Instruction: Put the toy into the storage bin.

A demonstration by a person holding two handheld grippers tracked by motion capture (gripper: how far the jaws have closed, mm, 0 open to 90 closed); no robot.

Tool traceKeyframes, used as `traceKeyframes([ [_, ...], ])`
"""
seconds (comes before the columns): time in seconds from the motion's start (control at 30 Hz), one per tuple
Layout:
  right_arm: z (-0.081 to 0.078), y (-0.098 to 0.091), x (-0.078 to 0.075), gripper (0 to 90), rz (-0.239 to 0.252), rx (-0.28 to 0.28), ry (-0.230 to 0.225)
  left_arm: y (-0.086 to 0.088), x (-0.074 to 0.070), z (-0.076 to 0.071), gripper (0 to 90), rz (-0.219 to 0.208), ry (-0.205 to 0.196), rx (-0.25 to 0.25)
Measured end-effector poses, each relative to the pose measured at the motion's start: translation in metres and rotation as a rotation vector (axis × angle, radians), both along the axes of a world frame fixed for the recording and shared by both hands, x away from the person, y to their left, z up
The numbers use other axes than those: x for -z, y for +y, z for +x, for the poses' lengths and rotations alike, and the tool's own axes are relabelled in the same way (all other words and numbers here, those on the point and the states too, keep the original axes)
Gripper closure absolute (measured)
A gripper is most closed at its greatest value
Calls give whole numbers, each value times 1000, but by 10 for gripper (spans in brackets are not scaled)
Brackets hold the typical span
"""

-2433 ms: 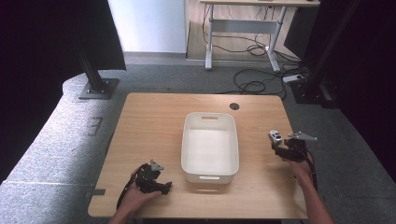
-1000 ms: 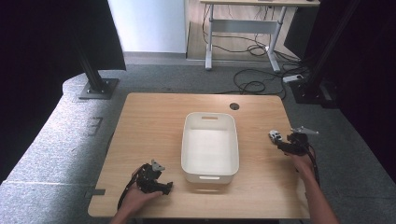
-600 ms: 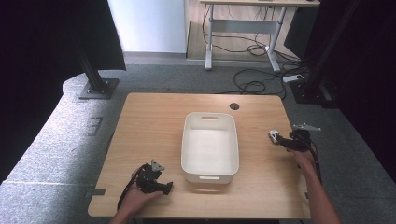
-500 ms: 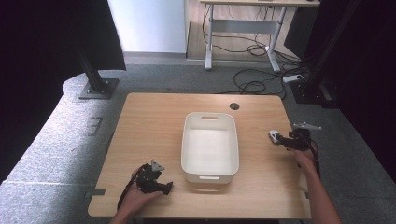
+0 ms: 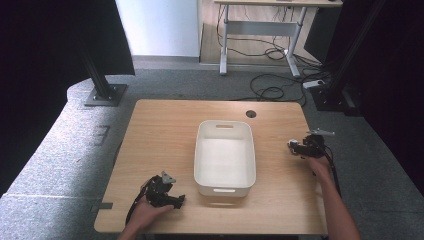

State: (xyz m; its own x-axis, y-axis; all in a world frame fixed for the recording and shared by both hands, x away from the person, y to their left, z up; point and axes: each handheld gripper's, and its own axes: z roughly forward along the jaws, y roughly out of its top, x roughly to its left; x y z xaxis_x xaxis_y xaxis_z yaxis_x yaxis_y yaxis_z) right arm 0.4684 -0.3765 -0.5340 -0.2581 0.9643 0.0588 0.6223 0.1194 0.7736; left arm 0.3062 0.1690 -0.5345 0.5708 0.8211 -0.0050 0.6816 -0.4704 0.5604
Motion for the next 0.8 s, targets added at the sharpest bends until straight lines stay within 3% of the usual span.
traceKeyframes([
  [0.5, 5, 11, 14, 451, -63, 8, 51, 0, 0, -1, 126, 1, -1, -3],
  [0.8, 3, 13, 14, 498, -88, 28, 49, -1, 0, -1, 127, 2, -1, 0],
])
